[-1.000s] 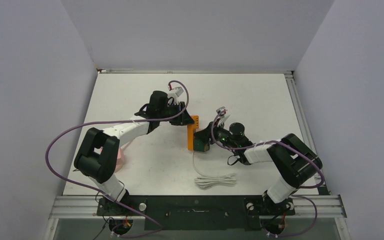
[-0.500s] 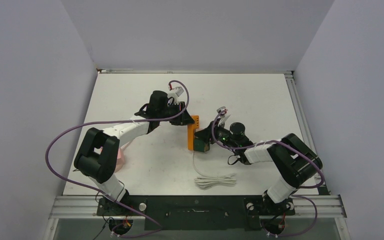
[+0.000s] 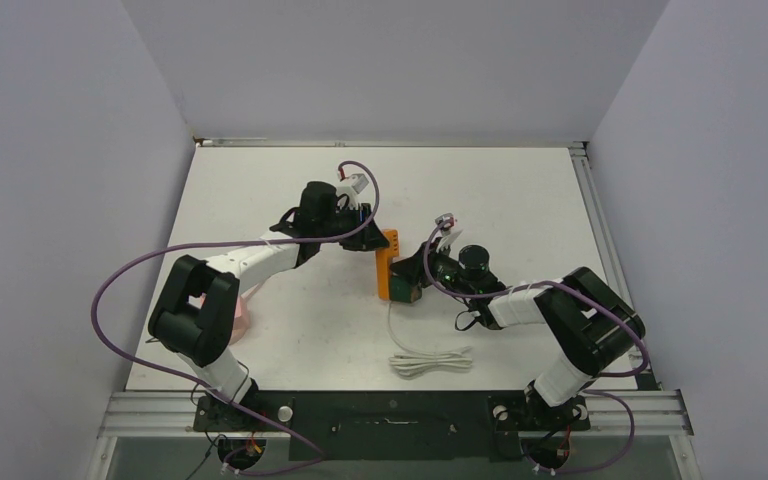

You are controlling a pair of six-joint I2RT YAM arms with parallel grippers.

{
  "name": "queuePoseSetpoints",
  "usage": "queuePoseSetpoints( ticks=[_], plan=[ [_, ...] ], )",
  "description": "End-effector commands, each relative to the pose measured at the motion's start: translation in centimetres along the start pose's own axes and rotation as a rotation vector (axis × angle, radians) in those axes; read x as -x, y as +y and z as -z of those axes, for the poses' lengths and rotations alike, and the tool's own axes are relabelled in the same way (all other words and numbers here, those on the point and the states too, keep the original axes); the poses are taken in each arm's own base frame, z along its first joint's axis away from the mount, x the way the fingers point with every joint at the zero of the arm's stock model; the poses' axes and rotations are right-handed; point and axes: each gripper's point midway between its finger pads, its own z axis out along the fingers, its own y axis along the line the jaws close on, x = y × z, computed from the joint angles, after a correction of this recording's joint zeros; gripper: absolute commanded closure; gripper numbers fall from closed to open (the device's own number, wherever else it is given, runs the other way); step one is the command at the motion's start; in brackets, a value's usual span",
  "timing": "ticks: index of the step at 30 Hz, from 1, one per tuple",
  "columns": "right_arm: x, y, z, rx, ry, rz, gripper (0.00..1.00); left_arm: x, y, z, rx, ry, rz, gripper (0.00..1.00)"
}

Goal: Pull the plug off the socket

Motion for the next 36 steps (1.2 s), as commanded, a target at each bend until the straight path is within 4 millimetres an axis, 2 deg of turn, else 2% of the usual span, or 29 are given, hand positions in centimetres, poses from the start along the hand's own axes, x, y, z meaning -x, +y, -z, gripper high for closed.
queuePoseSetpoints(
  ticks=[1,10,36],
  plan=[
    [2.1,-1.7,0.3,-0.093,-0.078,0.005,0.95,3.1,-2.3,0.4,-0.050,-0.065,-0.038,1.00],
    [2.4,-2.0,0.6,-0.100,-0.089,0.000,0.95,3.0,-0.9,0.3,0.011,-0.059,-0.018,1.00],
    [2.7,-2.2,1.0,-0.110,-0.101,0.007,0.95,3.2,-0.9,0.5,0.009,-0.062,-0.010,1.00]
  ],
)
